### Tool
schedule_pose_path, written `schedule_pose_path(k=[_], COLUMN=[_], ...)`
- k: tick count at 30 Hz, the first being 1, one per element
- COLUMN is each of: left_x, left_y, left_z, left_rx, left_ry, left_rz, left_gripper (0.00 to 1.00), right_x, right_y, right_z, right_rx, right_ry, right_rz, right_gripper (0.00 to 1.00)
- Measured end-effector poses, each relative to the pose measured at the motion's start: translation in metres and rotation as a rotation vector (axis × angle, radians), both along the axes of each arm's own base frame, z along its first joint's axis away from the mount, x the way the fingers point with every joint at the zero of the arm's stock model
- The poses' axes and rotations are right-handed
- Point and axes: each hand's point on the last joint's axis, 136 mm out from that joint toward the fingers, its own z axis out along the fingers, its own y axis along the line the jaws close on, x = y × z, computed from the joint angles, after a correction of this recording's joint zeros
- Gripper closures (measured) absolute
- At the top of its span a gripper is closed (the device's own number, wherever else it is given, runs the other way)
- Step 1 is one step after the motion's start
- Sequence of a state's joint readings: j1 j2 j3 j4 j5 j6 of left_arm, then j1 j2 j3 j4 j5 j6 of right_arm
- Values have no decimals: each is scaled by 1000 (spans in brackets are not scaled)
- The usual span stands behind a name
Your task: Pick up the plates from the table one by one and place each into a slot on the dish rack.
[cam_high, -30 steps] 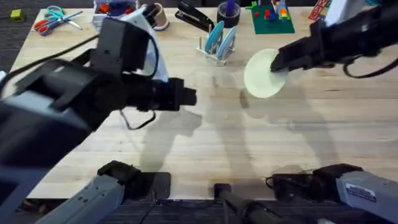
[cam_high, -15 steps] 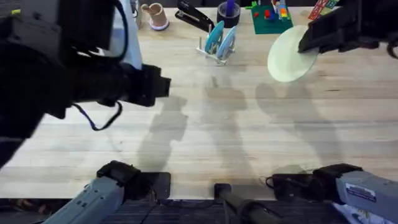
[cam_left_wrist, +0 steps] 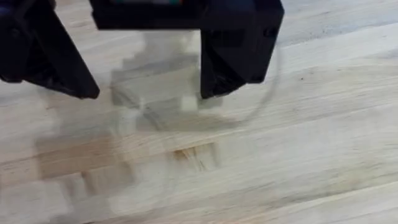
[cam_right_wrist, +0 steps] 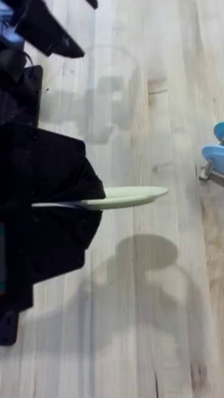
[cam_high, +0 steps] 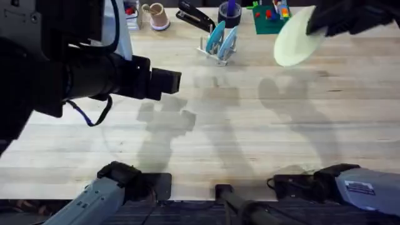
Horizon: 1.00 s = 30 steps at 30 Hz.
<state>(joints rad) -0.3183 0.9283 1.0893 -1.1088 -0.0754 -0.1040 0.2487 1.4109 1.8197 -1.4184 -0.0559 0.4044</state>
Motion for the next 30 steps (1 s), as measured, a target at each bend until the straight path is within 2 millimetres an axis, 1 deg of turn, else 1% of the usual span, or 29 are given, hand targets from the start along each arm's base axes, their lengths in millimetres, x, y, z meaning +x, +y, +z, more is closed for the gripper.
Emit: schedule_pose_path(k=[7,11,14,19,21,23,27,30], left_x=[0,0,0,0,0,1,2,3], left_y=[1,1,1,1,1,0,0,0], left_z=[0,0,0,0,0,1,1,2], left_rx=[3,3,3,3,3,2,0,-1], left_ry=[-1,-1,-1,-1,-2,-5,-10,-13], left_rz=[2,2,2,2,2,2,2,2], left_gripper=[6,6,6,6,6,3,6,5], right_x=[27,42,55,69,73,77,88,92], right_y=[29,41,49,57,60,63,69,72], right_z=[8,4,-4,-20,-24,-24,-18,-14], right_rx=[-11,-2,10,-7,-6,8,50,78], right_ry=[7,41,66,95,96,82,37,22], right_rz=[-10,-51,-100,-211,-251,-286,-333,-369], right_gripper=[970,970,970,970,970,969,969,970])
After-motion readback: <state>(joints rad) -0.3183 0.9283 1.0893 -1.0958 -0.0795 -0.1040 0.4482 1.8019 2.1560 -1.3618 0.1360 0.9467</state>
